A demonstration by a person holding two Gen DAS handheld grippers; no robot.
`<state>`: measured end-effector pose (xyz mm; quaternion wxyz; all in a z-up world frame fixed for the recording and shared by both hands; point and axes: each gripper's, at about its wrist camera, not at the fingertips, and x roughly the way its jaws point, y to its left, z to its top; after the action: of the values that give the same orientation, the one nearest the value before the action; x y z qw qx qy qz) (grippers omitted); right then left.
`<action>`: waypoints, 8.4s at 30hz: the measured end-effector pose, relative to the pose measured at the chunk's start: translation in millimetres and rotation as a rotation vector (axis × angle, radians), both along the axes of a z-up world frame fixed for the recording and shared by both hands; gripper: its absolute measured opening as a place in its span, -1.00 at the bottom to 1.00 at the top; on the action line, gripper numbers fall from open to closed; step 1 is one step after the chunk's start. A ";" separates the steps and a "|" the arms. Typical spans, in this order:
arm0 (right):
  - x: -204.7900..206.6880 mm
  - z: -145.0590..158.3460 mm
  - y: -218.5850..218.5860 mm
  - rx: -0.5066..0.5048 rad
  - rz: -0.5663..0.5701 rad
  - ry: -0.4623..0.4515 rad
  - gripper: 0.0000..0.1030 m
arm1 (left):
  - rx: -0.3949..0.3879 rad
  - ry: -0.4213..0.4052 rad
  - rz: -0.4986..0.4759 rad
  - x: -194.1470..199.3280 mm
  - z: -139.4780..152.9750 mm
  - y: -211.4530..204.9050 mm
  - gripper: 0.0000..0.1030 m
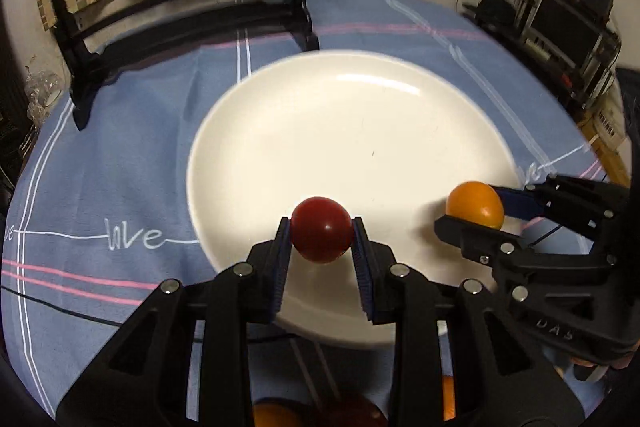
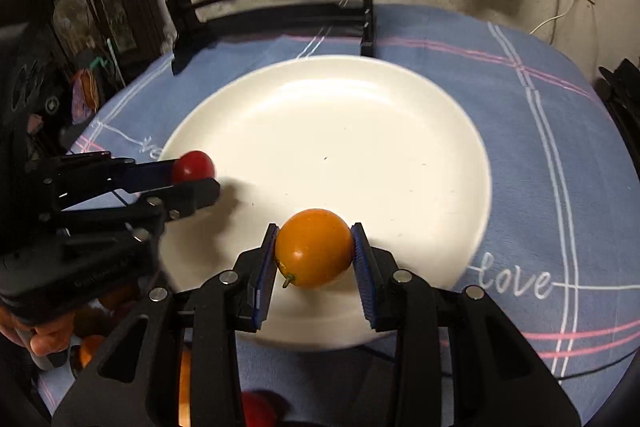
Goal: Organize fruits
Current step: 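Carry both fruits to the white plate and open both tools to release, then grasp the pale onion-like fruit with the right tool, then grasp the orange with the left tool while the right tool holds the pale fruit, then carry both fruits to the white plate and release them, then grasp the small yellow-green fruit with the right tool while the left grasps the mangosteen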
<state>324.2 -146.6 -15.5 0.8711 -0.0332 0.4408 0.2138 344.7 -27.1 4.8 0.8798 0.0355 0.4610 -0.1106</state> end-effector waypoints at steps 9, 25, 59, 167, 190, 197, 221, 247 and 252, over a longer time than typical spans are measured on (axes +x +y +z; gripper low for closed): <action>4.7 -11.2 9.4 -0.071 0.010 0.031 -0.25 | 0.071 0.014 0.003 5.9 -10.9 -7.5 -0.06; -173.6 57.1 -30.7 -0.052 -0.004 -0.288 0.19 | -0.028 -0.221 0.080 -158.0 57.2 47.0 0.93; -293.1 -28.0 -30.3 -0.011 0.012 -0.222 0.19 | -0.163 -0.111 0.054 -293.4 -20.2 46.6 0.93; 9.9 12.5 -26.0 0.093 -0.142 -0.029 0.00 | -0.038 -0.012 0.129 21.9 23.2 19.7 0.41; -246.1 -4.2 -58.0 0.047 -0.112 -0.198 0.23 | -0.156 -0.127 0.078 -266.5 -9.6 56.6 0.87; -240.8 -21.1 -48.9 0.027 -0.120 -0.128 0.23 | -0.184 -0.115 0.135 -265.6 -16.1 63.8 0.87; -227.2 -33.5 -44.5 0.014 -0.112 -0.029 -0.24 | -0.179 -0.092 0.130 -259.9 -19.5 60.9 0.87; -228.2 -31.6 -58.7 0.133 -0.142 -0.013 -0.45 | -0.125 -0.033 0.076 -240.2 -26.6 50.0 0.56; -226.7 -32.2 -58.6 0.140 -0.132 -0.005 -0.45 | -0.130 -0.005 0.073 -232.0 -28.5 55.6 0.45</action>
<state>97.5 -205.3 -47.7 0.8847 0.0564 0.4236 0.1863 112.7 28.6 -23.6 0.8848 -0.0381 0.4516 -0.1082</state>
